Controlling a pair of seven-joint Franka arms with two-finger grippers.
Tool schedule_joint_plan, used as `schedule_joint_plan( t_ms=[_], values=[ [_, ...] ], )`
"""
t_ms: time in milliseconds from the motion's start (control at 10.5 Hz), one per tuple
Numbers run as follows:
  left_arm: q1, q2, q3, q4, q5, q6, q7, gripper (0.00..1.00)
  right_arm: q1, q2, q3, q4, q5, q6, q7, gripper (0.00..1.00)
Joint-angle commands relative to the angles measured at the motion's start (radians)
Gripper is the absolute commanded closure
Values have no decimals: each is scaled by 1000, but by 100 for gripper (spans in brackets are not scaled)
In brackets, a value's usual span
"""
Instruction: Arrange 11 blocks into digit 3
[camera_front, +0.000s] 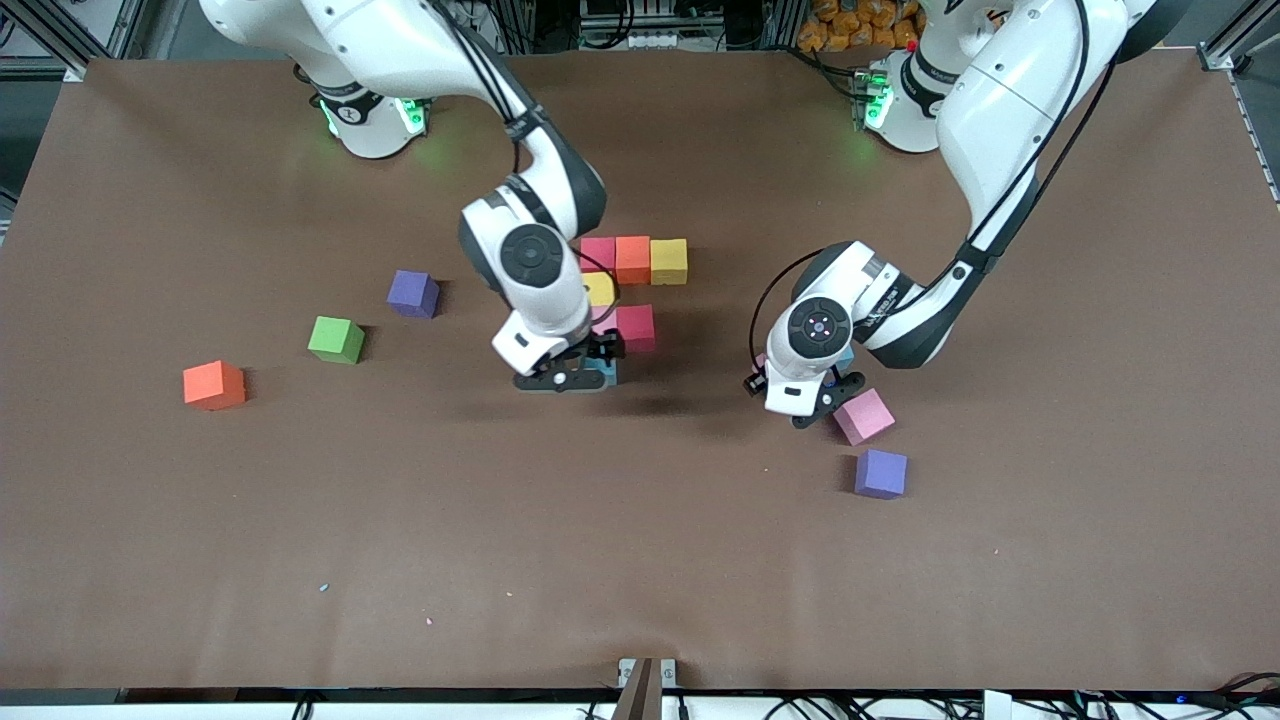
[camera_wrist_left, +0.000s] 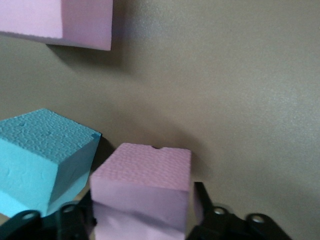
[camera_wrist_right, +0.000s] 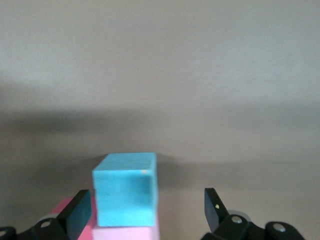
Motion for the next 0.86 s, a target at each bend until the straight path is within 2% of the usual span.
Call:
schedule_joint_plan(
  t_ms=[0, 285, 476, 571, 761],
  values=[
    [-10, -7, -1, 11, -10, 4, -140, 100, -116, -56, 7, -31, -7, -96, -93, 0],
    [-24, -4, -3, 62, -55, 7, -442, 100, -334, -93, 8, -31, -7, -222, -230, 0],
    [-87, -4, -1, 70, -72, 7, -574, 100, -435, -100, 2, -31, -16, -304, -236, 0],
    [-111, 1, -1, 76, -72, 7, -654, 100, -510, -110, 2, -31, -22, -331, -267, 0],
    [-142, 4, -1, 76, -69, 22, -853, 100, -604, -142, 1, -95, -40, -323, -450, 0]
  ],
)
